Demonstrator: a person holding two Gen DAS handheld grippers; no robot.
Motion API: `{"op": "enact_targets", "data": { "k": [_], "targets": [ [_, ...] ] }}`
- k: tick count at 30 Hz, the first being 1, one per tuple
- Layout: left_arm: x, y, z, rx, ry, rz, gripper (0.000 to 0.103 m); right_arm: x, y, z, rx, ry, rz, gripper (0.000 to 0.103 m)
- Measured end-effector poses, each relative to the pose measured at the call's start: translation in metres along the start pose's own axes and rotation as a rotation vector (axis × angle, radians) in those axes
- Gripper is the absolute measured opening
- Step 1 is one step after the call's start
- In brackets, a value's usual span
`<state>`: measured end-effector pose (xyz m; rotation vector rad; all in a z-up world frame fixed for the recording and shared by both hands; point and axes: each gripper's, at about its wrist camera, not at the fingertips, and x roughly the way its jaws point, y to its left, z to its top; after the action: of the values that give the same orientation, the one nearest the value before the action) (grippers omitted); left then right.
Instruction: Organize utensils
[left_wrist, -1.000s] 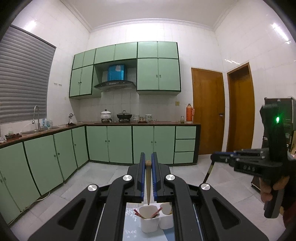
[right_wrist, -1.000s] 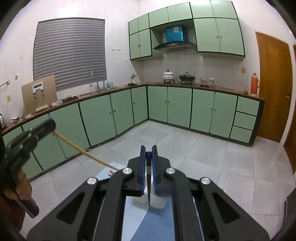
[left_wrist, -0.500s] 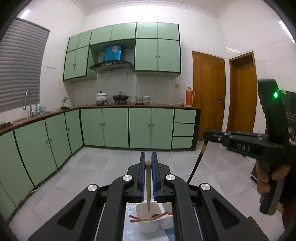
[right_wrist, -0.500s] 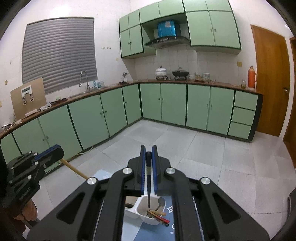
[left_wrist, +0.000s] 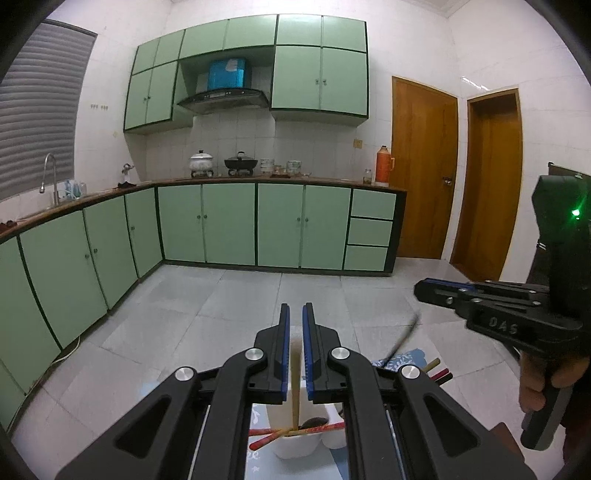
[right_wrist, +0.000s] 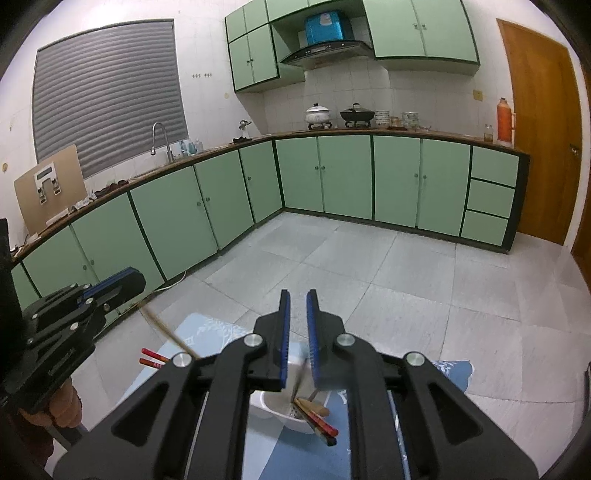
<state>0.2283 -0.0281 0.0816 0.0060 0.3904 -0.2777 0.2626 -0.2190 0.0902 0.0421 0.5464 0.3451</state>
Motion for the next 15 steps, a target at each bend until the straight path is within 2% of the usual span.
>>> {"op": "enact_targets", "data": {
  "k": [4, 6, 9, 11, 15],
  "targets": [
    [-0.006, 0.001, 0.003, -0.001, -0.008, 0.004, 0.014, -0.013, -0.002, -0.001, 0.018, -0.02, -0.006, 0.019],
    [-0.014, 0.0, 0.004, -0.002, -0.023, 0.01, 0.026, -0.023, -0.004, -0.003, 0.029, -0.035, -0.011, 0.025],
    [-0.026, 0.0, 0.005, -0.004, -0.035, 0.015, 0.036, -0.038, -0.007, -0.009, 0.046, -0.051, -0.021, 0.034],
    [-0.034, -0.001, 0.003, -0.011, -0.034, 0.016, 0.04, -0.049, -0.007, -0.015, 0.054, -0.061, -0.031, 0.043],
    [-0.052, -0.002, -0.009, -0.036, -0.02, 0.03, 0.057, -0.074, -0.006, -0.036, 0.074, -0.083, -0.082, 0.072]
  ]
}}
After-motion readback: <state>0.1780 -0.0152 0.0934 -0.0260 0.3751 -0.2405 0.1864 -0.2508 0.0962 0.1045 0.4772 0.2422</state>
